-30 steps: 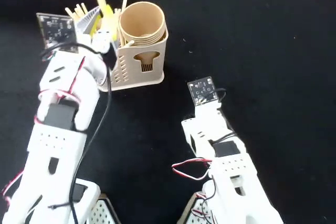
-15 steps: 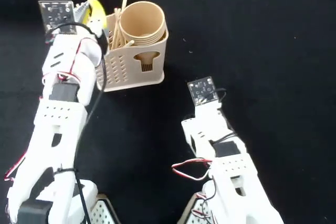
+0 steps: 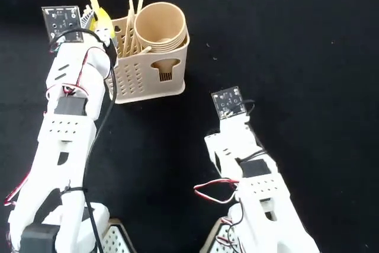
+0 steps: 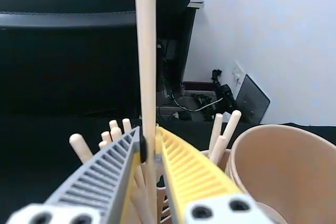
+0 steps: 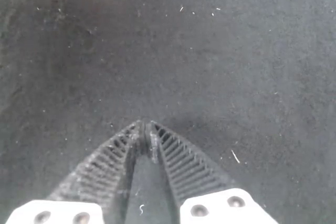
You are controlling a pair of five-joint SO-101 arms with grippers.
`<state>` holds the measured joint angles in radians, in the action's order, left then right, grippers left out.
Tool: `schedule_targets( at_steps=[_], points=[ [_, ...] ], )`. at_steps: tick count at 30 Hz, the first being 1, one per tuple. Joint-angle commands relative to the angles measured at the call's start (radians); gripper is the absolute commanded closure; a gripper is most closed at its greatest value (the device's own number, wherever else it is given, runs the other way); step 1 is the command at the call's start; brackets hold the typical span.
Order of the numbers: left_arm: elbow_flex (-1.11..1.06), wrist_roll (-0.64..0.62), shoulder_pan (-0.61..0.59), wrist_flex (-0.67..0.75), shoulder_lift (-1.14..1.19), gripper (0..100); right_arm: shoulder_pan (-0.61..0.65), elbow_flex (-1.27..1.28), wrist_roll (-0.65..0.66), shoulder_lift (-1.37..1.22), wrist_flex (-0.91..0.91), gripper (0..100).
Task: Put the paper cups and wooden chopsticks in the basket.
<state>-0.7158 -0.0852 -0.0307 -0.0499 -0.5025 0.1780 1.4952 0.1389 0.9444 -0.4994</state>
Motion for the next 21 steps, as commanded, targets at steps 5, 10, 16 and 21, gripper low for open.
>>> schedule_targets(
  at_steps=[5, 10, 16, 21],
  points=[
    [0.03, -0.012, 0.002, -0.094, -0.012, 91, -0.008, -0.005, 0.002, 0.01, 0.025, 98.4],
    [0.074, -0.012, -0.001, -0.152, -0.012, 91, -0.008, -0.005, 0.002, 0.01, 0.025, 98.4],
    [0.113, -0.012, -0.002, -0.152, -0.014, 91, -0.008, -0.002, 0.002, 0.01, 0.043, 98.4],
    [0.12, -0.008, -0.001, -0.155, -0.121, 91, -0.008, -0.002, 0.002, 0.01, 0.046, 98.4]
  ],
)
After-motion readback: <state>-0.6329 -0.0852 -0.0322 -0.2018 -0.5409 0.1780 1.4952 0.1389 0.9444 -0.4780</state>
